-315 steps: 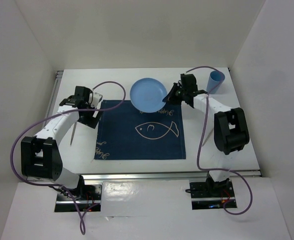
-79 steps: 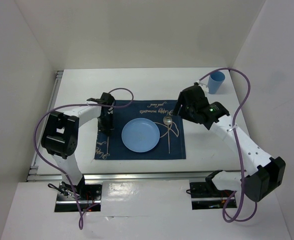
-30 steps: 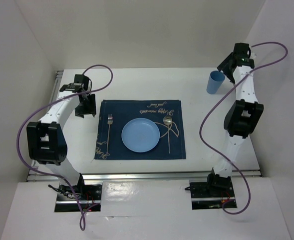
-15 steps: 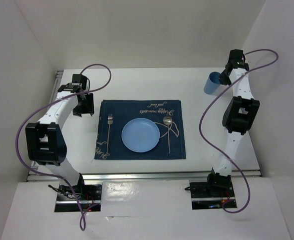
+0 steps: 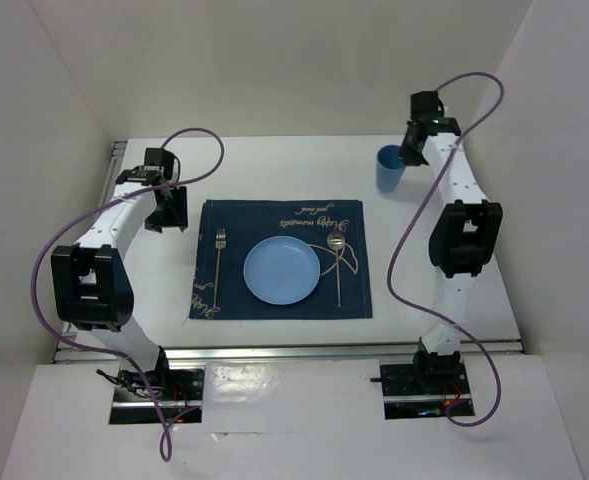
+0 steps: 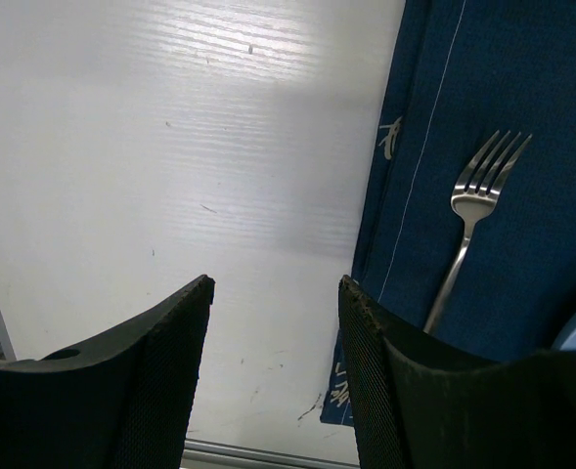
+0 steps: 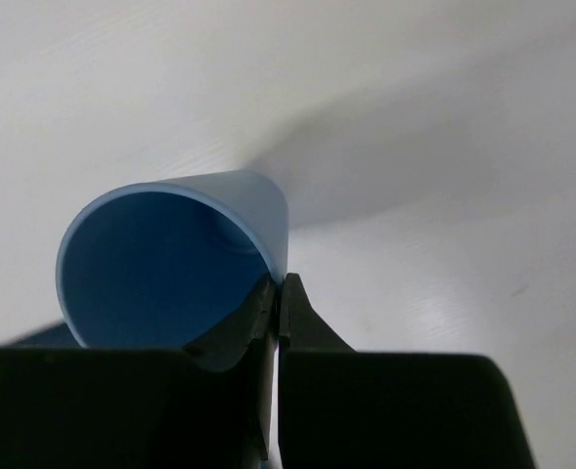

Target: Set the dinner table for one person

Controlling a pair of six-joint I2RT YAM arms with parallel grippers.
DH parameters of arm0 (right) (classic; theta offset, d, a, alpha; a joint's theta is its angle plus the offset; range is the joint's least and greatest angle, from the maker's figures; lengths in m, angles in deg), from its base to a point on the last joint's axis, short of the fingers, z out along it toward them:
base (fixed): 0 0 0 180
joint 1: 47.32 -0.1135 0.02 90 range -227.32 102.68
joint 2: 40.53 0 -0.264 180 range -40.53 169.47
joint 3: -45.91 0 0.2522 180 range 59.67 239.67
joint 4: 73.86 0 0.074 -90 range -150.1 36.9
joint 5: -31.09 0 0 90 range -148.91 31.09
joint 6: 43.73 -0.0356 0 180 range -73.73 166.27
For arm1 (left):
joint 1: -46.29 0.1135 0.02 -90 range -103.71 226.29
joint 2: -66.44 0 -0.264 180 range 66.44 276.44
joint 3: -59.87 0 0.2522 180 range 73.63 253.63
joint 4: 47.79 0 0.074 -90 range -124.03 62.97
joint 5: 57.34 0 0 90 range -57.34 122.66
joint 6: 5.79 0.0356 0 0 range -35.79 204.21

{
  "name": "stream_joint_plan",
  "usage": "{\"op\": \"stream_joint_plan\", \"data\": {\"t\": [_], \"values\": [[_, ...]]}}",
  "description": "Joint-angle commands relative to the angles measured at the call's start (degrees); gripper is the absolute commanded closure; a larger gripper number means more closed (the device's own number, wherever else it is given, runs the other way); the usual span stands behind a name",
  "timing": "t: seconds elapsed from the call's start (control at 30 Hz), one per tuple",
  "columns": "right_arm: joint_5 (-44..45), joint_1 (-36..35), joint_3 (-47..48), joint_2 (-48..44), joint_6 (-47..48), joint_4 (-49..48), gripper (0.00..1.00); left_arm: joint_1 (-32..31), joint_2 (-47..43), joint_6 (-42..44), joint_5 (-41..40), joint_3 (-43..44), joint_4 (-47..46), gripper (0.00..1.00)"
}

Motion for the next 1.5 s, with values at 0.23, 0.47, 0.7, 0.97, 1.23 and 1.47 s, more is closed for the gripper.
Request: {"op": "stream_joint_plan", "data": {"t": [0.23, 0.47, 0.7, 0.97, 1.23, 1.47], "values": [[-3.52, -14.59, -8.41, -7.74, 2.34, 4.46, 1.0, 0.36, -0.23, 1.38, 0.42, -0.36, -1.59, 0.38], [-3.86, -18.73, -8.94, -5.71, 0.58, 5.26, 1.0, 0.36, -1.89, 1.9, 0.42, -1.41, -1.59, 0.38], [-6.6, -18.73, -10.35, -4.57, 0.05, 2.53, 1.0, 0.36, -1.9, 1.9, 0.42, -1.42, -1.59, 0.38], [-7.12, -18.73, -12.27, -5.28, 0.04, 1.3, 0.87, 0.89, -2.43, 1.9, 0.41, -1.42, -2.12, 0.38], [-9.06, -18.73, -14.65, -8.52, 0.04, -1.16, 0.44, 0.89, -2.95, 1.9, 0.42, -1.42, -2.12, 0.38], [-9.06, -18.73, -13.26, -13.79, 0.66, -2.22, 0.15, 0.89, -3.48, 1.9, 0.42, -1.95, -2.12, 0.38]]}}
